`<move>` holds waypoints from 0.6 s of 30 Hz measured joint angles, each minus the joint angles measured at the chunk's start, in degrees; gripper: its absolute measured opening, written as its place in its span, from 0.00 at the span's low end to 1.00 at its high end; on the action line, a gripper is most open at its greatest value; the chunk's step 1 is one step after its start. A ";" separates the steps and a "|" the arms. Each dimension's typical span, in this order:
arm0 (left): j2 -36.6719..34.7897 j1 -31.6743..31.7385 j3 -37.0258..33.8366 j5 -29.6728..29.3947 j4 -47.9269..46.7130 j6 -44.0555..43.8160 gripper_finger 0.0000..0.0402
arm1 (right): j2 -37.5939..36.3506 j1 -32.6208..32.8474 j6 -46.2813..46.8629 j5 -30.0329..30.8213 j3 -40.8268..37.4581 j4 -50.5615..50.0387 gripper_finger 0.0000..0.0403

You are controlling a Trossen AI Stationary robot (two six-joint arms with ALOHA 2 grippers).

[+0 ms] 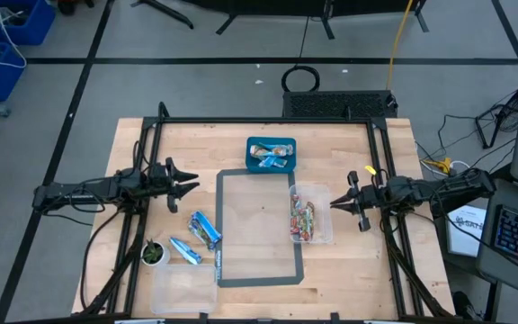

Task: Pick and place Granola Bars by type
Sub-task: Put the purple granola bar into the left transparent bin

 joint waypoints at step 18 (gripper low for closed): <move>0.01 0.00 0.06 5.63 -1.45 2.69 0.34 | 0.00 0.02 0.02 -0.04 0.00 0.00 0.05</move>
